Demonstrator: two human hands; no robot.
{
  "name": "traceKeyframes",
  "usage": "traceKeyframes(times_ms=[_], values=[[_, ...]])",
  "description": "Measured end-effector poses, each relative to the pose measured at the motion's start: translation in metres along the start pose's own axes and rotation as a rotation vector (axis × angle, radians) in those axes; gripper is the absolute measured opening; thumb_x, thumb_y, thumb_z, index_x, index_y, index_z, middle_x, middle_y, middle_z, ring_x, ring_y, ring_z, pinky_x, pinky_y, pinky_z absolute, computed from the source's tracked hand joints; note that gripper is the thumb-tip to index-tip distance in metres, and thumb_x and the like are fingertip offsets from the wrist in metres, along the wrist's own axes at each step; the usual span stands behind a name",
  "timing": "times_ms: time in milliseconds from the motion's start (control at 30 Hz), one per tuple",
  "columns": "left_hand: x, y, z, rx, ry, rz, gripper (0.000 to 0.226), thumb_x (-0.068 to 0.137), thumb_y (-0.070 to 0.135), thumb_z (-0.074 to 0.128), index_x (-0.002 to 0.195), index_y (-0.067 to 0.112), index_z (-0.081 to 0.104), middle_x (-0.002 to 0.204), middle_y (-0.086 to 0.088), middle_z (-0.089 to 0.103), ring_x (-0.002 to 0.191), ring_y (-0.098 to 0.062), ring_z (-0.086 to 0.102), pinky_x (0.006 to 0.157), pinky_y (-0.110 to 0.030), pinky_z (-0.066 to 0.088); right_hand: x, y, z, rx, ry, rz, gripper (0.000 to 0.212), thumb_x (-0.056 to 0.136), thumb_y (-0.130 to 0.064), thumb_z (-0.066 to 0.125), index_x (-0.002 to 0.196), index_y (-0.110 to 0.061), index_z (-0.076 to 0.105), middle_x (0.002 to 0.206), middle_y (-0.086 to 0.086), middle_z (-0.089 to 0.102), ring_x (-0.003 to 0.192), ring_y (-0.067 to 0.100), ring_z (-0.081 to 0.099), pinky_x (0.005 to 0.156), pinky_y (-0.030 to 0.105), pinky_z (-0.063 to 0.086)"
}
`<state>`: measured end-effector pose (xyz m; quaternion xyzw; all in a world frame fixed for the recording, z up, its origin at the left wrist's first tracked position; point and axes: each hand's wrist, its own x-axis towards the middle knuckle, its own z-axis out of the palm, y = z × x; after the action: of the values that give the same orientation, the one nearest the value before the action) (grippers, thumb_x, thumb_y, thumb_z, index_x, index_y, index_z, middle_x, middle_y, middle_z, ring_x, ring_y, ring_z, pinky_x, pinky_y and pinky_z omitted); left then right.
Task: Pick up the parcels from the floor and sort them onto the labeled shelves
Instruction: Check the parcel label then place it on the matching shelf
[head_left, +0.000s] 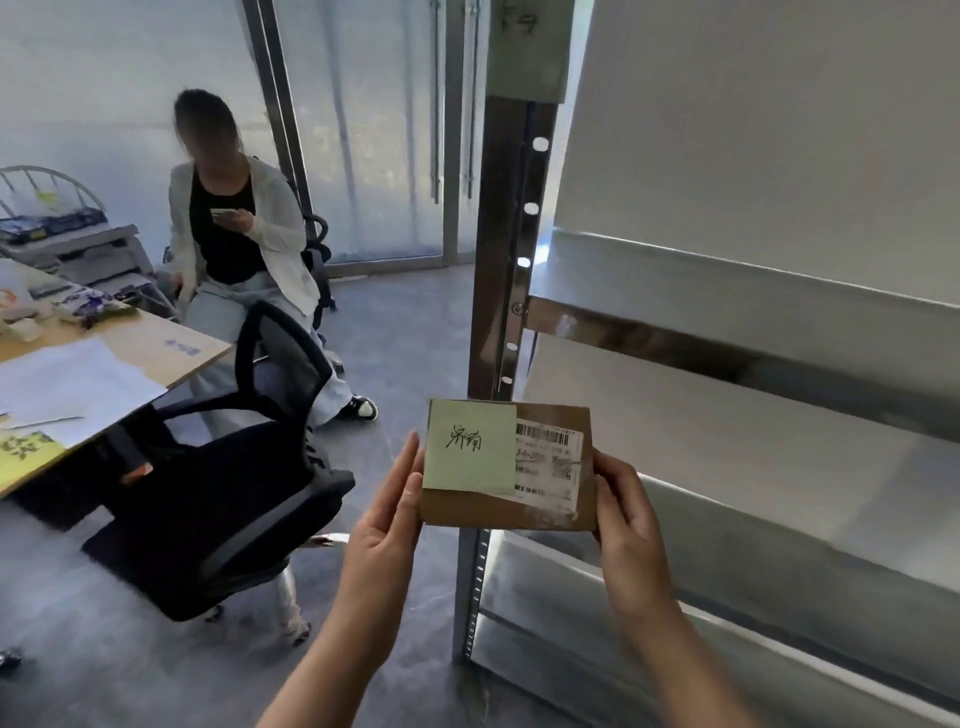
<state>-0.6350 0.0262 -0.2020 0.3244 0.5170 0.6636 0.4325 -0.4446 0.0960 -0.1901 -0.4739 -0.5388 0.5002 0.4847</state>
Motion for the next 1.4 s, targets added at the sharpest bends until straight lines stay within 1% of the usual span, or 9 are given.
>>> traceKeyframes(times_ms=[200,333,400,467,567,633,833,1133,1400], values=[[0.030,-0.025,-0.009,0.043,-0.132,-0.064,0.038,0.097,0.041,0.051,0.133,0.047,0.061,0.140,0.018,0.063,0.137,-0.005,0.051,0.121,-0.045,0.033,0.009,0.015,0.005,-0.015,0.093,0.064,0.028,0.108,-0.016,0.042,0.117,-0.029,0.065,0.113,-0.005,0.074,0.099,0.002,0.070,0.076,0.015,0.056],[0.041,-0.039,-0.021,0.032,-0.183,-0.135,0.039,0.095,0.041,0.053,0.133,0.044,0.063,0.138,0.017,0.064,0.136,-0.005,0.052,0.121,-0.044,0.032,0.008,0.039,0.012,-0.043,0.135,0.132,0.029,0.107,-0.012,0.044,0.115,-0.030,0.066,0.114,-0.005,0.075,0.110,0.014,0.069,0.093,0.034,0.056],[0.046,-0.045,-0.029,0.028,-0.201,-0.167,0.039,0.096,0.038,0.053,0.134,0.039,0.063,0.139,0.015,0.064,0.136,-0.006,0.053,0.121,-0.044,0.033,0.007,0.051,0.017,-0.061,0.149,0.168,0.032,0.105,-0.008,0.044,0.114,-0.030,0.065,0.116,-0.005,0.075,0.112,0.015,0.069,0.098,0.038,0.055],[0.052,-0.053,-0.037,0.028,-0.204,-0.201,0.036,0.102,0.027,0.050,0.135,0.034,0.064,0.138,0.012,0.066,0.133,-0.007,0.056,0.119,-0.044,0.036,0.005,0.061,0.023,-0.082,0.148,0.207,0.034,0.104,-0.006,0.044,0.113,-0.033,0.064,0.117,-0.007,0.073,0.112,0.011,0.068,0.094,0.031,0.055],[0.059,-0.063,-0.047,0.072,-0.206,-0.241,0.036,0.105,0.020,0.047,0.133,0.034,0.065,0.136,0.010,0.068,0.130,-0.008,0.059,0.115,-0.044,0.042,0.004,0.073,0.031,-0.093,0.151,0.250,0.037,0.103,-0.001,0.043,0.110,-0.032,0.062,0.117,-0.008,0.071,0.108,0.001,0.064,0.079,0.017,0.053],[0.064,-0.070,-0.050,0.085,-0.198,-0.261,0.037,0.105,0.017,0.047,0.131,0.036,0.066,0.134,0.010,0.069,0.129,-0.009,0.060,0.114,-0.044,0.044,0.004,0.081,0.034,-0.100,0.153,0.271,0.037,0.102,0.001,0.043,0.110,-0.031,0.061,0.118,-0.005,0.070,0.109,0.004,0.064,0.080,0.017,0.053],[0.074,-0.084,-0.053,0.088,-0.225,-0.310,0.040,0.105,0.012,0.042,0.135,0.030,0.063,0.132,0.008,0.070,0.125,-0.010,0.063,0.114,-0.043,0.044,0.010,0.096,0.037,-0.105,0.191,0.299,0.039,0.101,0.003,0.044,0.107,-0.031,0.062,0.120,0.000,0.070,0.115,0.015,0.065,0.096,0.030,0.053],[0.082,-0.084,-0.052,0.027,-0.237,-0.289,0.037,0.105,0.019,0.045,0.140,0.024,0.059,0.135,0.004,0.068,0.129,-0.012,0.061,0.114,-0.042,0.042,0.014,0.092,0.043,-0.113,0.191,0.263,0.036,0.101,0.002,0.043,0.113,-0.029,0.059,0.118,-0.006,0.067,0.112,0.008,0.063,0.098,0.028,0.052],[0.079,-0.081,-0.050,0.012,-0.217,-0.277,0.037,0.105,0.018,0.045,0.138,0.025,0.060,0.133,0.005,0.070,0.127,-0.012,0.062,0.115,-0.042,0.041,0.013,0.089,0.042,-0.110,0.175,0.239,0.034,0.102,0.000,0.043,0.114,-0.029,0.057,0.116,-0.012,0.064,0.112,0.006,0.061,0.090,0.021,0.052]])
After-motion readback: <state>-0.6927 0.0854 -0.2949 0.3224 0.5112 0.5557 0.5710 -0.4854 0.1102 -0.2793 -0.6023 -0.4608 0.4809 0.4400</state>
